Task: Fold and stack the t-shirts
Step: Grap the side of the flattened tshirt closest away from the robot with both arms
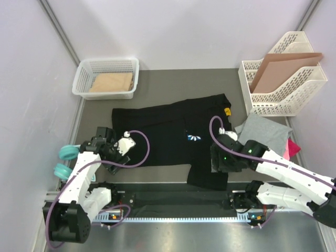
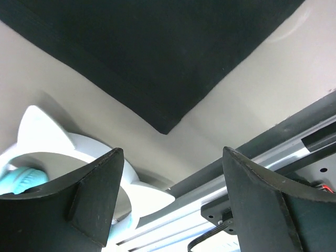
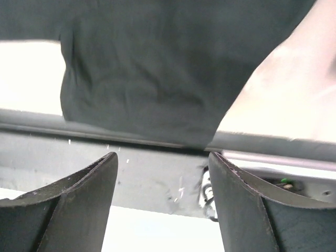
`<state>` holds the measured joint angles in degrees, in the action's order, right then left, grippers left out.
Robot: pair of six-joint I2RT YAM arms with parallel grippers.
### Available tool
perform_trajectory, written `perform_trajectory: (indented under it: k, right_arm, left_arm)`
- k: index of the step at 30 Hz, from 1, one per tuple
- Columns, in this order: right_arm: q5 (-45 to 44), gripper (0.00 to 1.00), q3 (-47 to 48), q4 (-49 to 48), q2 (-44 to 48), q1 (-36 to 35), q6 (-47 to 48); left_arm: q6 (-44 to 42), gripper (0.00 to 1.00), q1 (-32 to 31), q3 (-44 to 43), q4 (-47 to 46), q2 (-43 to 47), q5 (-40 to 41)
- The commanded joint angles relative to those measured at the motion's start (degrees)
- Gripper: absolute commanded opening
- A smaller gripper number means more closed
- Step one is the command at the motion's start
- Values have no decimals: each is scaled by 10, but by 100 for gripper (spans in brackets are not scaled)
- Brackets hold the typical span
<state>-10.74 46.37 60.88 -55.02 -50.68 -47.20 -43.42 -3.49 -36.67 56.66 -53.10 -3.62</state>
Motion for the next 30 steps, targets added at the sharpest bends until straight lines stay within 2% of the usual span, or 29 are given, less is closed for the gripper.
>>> perform_trajectory:
  k: [1,9,14,22,30]
  right_arm:
    - [7,70,-43,12,12,-61,-106]
    - [27,72,-101,-36,-24,-134,-141]
    - [39,73,-141,-104,-68,-140,-141]
    - [32,72,-167,-170,-144,-140,-135]
    - [-20,68,-155,-165,-156,-139,-153]
  left_arm:
    - [-5,81,-2,20,-30,-16,10]
    - [9,80,-8,37,-107,-90,29]
    - [5,80,-9,46,-158,-125,47]
    - [20,79,-9,20,-179,-177,63]
    - [25,77,-9,-1,-191,-194,56]
